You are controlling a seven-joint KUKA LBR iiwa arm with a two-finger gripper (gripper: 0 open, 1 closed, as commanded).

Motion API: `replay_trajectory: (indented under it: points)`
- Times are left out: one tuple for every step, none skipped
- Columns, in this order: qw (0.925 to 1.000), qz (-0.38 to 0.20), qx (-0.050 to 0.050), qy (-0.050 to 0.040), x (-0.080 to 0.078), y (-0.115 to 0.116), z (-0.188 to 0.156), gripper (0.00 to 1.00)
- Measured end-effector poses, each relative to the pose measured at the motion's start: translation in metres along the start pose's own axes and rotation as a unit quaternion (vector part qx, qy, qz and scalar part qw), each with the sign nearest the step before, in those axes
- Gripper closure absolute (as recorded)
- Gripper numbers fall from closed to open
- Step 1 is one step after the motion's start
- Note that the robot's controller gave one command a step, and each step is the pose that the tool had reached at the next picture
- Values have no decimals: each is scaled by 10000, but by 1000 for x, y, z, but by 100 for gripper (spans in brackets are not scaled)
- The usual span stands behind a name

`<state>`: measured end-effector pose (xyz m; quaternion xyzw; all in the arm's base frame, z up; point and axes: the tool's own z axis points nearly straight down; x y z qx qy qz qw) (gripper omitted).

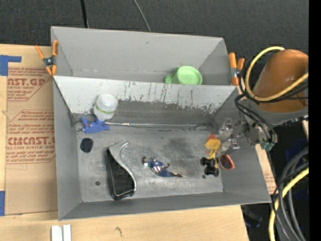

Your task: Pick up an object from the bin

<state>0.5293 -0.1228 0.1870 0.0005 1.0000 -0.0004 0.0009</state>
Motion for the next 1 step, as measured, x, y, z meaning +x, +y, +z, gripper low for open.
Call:
replay_trajectory:
  points:
    - [9999,-115,-9,34,-2,2,-45,100]
